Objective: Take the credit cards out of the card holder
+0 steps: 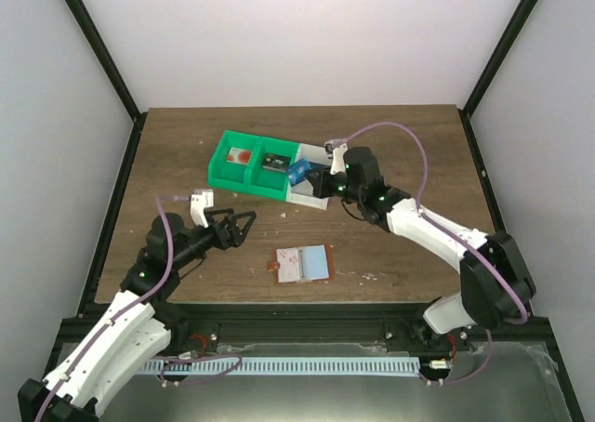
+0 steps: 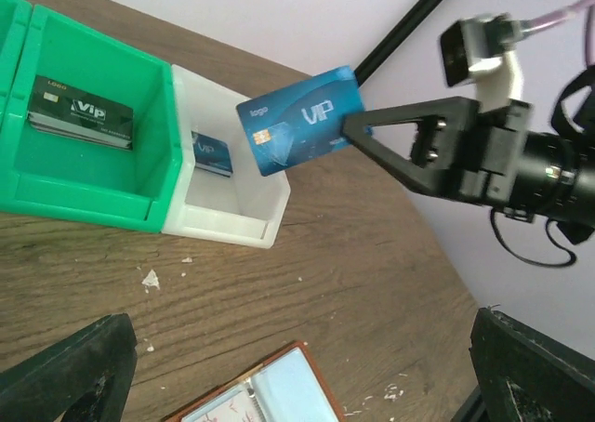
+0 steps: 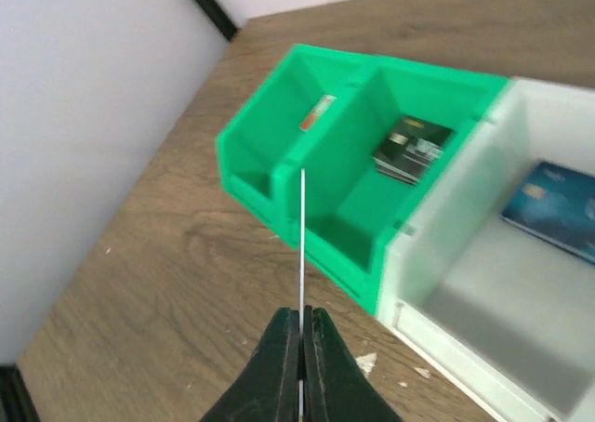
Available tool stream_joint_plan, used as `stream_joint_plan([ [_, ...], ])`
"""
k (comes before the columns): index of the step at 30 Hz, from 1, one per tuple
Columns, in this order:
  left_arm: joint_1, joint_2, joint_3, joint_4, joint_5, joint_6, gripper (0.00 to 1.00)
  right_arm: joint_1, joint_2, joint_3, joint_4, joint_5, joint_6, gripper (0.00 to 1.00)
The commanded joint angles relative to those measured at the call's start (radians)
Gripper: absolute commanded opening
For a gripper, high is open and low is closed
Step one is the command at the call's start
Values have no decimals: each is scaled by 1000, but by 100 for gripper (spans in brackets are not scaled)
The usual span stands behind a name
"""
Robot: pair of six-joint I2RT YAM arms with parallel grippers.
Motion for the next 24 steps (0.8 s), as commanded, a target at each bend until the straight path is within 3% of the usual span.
stream_joint_plan([
  [1,-1,40,98,-80,-21,106,100,-88,85,48,-67,-40,235,0],
  [7,-1,52,101,-115,-35,158,100,-123,165,93,-51,-48,335,1],
  [15,-2,7,88,-104,-45,168,100,-125,302,289,-252,90,466,0],
  [24,-16,-8,89,-104,-65,173,100,-124,333,247,-143,229,594,1],
])
